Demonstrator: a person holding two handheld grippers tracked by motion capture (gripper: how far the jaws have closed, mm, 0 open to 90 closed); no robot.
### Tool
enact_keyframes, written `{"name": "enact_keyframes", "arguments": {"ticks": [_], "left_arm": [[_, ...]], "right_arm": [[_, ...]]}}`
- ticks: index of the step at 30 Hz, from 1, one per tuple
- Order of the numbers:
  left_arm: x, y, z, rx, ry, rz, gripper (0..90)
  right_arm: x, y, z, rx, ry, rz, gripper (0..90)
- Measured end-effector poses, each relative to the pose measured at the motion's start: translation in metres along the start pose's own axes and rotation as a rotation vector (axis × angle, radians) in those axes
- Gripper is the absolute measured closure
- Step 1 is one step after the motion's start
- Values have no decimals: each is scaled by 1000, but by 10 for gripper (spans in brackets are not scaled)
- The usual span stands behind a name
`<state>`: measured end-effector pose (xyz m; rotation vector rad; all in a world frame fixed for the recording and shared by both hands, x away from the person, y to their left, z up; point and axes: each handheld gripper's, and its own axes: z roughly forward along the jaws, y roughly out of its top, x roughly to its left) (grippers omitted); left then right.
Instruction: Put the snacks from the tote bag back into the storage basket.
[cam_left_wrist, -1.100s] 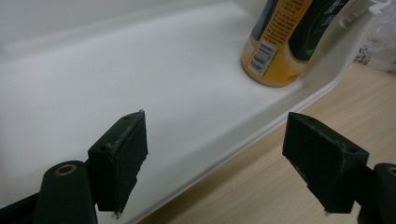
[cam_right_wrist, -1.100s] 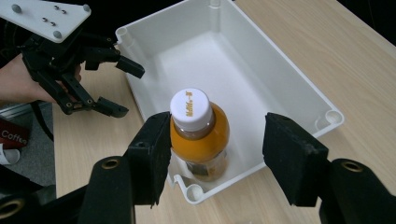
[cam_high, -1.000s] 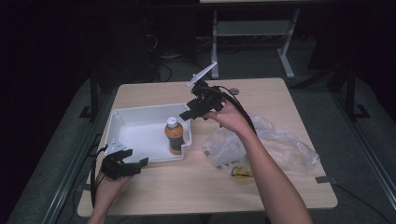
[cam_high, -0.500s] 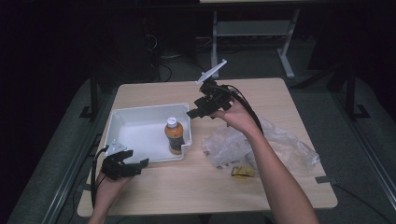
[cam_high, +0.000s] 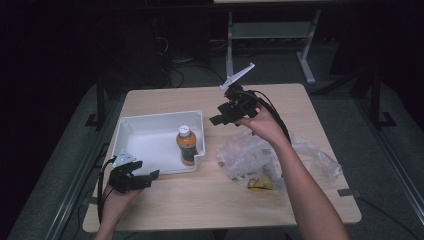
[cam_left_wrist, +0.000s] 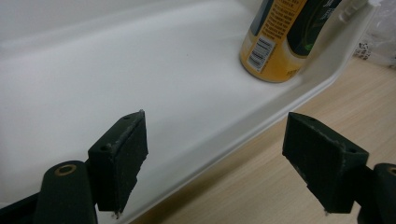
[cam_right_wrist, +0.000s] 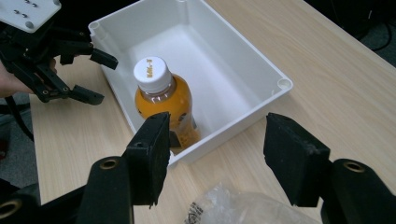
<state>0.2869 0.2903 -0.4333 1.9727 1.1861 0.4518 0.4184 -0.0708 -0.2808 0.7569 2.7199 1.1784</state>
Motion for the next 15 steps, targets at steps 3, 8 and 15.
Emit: {"name": "enact_keyframes", "arguments": {"ticks": [3, 8, 15], "left_arm": [[0, 0, 0, 1, 1, 1, 217], [0, 0, 1, -9, 2, -8, 217], [0, -1, 1, -8, 3, -7, 217]], "right_arm": [[-4, -4, -5, -2, -12, 4, 405], [-9, -12, -11, -3, -23, 24, 404], [-14, -21, -19, -2, -42, 41, 403]]}}
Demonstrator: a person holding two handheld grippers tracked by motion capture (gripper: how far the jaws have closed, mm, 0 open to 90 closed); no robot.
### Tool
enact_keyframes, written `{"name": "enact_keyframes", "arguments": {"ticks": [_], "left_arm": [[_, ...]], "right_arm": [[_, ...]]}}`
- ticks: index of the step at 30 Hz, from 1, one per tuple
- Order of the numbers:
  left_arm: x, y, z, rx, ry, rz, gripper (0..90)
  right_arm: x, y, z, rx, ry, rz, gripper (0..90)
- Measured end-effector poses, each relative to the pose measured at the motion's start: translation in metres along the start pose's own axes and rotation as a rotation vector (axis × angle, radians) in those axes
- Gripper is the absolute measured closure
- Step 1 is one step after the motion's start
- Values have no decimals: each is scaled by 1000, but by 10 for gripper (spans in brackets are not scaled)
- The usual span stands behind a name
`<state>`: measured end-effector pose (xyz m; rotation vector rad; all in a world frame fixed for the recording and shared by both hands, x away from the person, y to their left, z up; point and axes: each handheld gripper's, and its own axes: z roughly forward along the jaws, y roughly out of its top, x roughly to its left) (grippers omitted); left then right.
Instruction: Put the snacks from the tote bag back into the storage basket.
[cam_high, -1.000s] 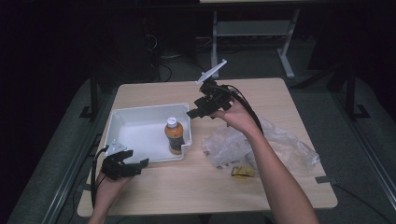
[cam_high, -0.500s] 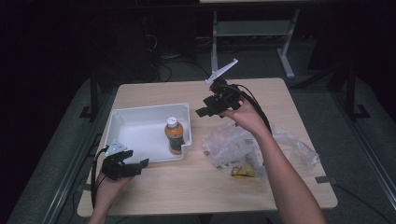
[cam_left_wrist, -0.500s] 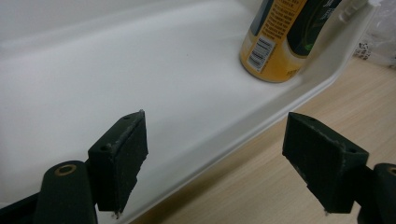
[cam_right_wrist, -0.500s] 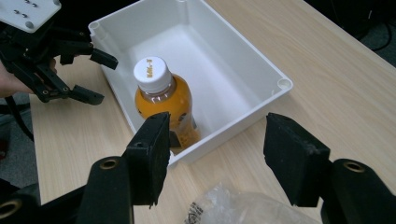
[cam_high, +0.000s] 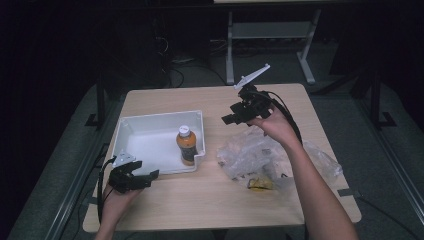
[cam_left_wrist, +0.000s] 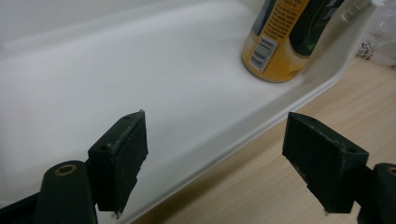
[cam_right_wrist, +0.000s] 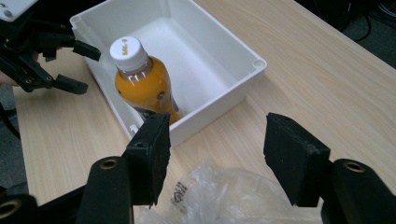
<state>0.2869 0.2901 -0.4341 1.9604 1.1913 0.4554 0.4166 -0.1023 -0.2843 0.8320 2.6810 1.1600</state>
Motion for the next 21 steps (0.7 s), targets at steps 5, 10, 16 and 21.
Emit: {"name": "enact_keyframes", "arguments": {"ticks": [5, 10, 16, 21], "left_arm": [[1, 0, 0, 9, -1, 9, 217], [1, -1, -1, 10, -3, 1, 217], [0, -1, 0, 1, 1, 1, 217], [1, -1, 0, 7, 3, 2, 217]], "right_arm": [[-5, -8, -8, -4, -13, 22, 400], [-9, -15, -14, -8, -20, 36, 396], [-15, -26, -21, -6, -33, 57, 392], [-20, -36, -28, -8, -46, 71, 390]]}}
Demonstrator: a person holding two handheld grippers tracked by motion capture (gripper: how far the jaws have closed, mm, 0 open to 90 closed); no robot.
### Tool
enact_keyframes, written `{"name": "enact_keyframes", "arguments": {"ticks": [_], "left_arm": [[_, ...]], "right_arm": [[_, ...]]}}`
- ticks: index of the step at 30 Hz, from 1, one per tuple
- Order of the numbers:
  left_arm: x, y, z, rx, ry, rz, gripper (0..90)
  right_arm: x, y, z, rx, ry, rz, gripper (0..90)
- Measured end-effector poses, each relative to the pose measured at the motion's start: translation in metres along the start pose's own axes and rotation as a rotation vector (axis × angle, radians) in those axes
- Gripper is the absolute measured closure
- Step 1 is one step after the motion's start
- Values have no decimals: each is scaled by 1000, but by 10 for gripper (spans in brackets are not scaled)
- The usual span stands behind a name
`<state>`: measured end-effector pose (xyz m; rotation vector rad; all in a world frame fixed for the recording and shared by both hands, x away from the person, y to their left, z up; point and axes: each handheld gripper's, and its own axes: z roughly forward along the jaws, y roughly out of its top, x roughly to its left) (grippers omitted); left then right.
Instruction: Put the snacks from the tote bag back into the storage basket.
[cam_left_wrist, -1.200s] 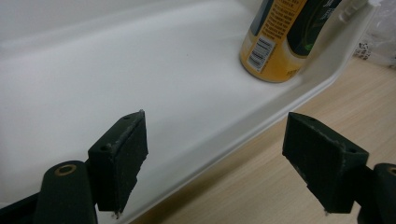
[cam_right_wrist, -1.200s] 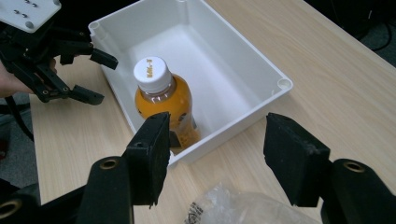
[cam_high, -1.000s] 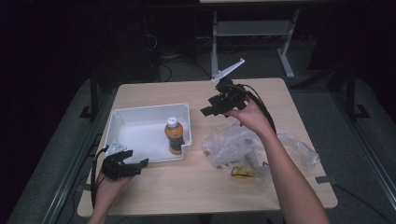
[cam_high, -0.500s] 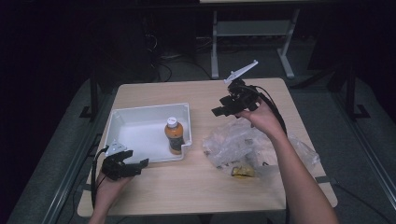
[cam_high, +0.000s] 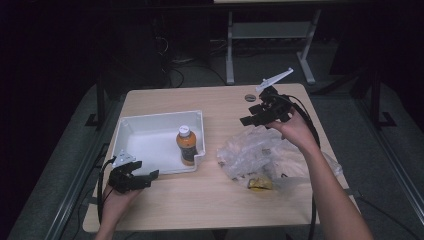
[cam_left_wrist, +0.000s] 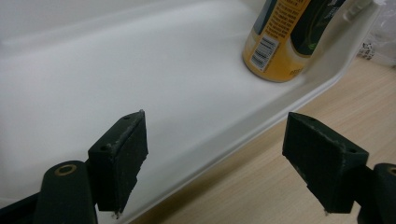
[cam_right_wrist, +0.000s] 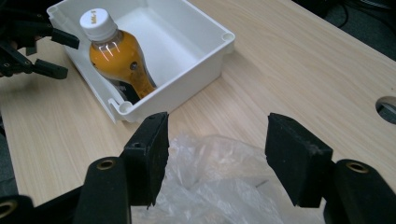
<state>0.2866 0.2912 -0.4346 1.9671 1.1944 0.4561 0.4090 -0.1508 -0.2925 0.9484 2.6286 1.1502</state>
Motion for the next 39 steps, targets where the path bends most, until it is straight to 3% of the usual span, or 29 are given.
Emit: {"name": "enact_keyframes", "arguments": {"ticks": [18, 39], "left_arm": [[0, 0, 1, -3, 4, -1, 218], [-2, -1, 2, 0, 2, -9, 217]], "right_arm": [[-18, -37, -19, -15, -34, 48, 388], [-36, -95, -32, -44, -47, 122, 390]]}}
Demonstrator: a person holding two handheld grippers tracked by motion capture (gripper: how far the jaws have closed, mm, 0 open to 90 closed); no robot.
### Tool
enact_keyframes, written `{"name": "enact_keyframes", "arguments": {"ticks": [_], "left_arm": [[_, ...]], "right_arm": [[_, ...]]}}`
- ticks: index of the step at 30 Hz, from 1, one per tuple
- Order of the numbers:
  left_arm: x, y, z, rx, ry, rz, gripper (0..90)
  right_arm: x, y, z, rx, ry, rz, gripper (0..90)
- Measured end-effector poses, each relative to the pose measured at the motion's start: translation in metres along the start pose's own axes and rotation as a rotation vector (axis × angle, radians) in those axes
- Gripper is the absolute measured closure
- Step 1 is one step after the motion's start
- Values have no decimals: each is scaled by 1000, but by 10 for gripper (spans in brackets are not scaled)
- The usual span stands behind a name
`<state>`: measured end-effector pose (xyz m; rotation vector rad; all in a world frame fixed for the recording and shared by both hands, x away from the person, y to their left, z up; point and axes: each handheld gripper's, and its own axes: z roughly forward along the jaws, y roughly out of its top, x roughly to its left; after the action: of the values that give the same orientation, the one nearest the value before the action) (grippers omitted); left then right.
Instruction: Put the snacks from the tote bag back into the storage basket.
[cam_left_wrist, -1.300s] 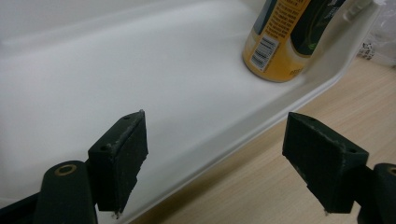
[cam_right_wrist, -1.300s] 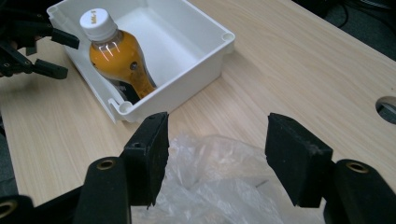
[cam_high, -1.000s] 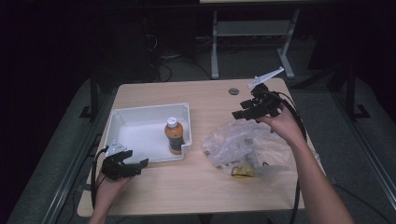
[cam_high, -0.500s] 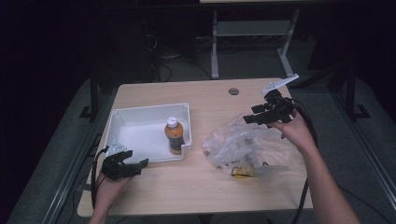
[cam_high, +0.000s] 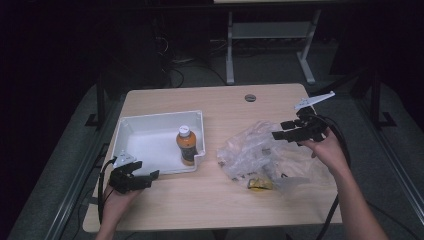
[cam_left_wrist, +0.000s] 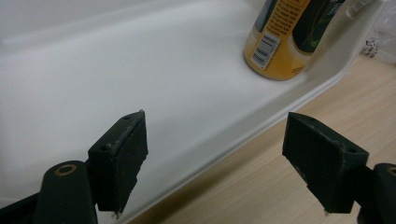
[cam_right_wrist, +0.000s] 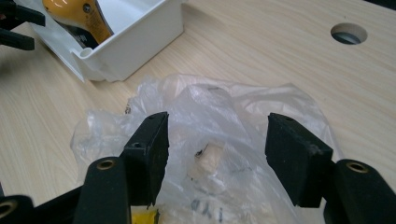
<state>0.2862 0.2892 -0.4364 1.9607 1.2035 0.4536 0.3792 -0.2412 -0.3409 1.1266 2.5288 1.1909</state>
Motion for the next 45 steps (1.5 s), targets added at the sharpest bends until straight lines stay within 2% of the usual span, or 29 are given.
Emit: {"name": "enact_keyframes", "arguments": {"ticks": [8, 10, 15, 24, 33, 34, 39, 45], "left_arm": [[0, 0, 0, 1, 1, 0, 217], [0, 0, 0, 1, 2, 2, 217], [-1, 0, 1, 7, 1, 8, 217], [-2, -1, 1, 7, 0, 6, 217], [-3, -1, 2, 4, -3, 8, 217], [-3, -1, 2, 4, -2, 9, 217], [-3, -1, 1, 10, -3, 18, 217], [-4, -2, 2, 10, -4, 18, 217]], "right_arm": [[-5, -19, -7, -12, -7, 28, 387], [-8, -26, -8, -16, -10, 20, 387], [-10, -38, -9, -15, -12, 39, 386], [-13, -57, -13, -21, -12, 44, 385], [-13, -77, -14, -22, -13, 63, 385], [-13, -79, -14, -26, -13, 50, 384], [-11, -89, -16, -38, -13, 54, 384], [-12, -103, -17, -42, -14, 74, 383]]}}
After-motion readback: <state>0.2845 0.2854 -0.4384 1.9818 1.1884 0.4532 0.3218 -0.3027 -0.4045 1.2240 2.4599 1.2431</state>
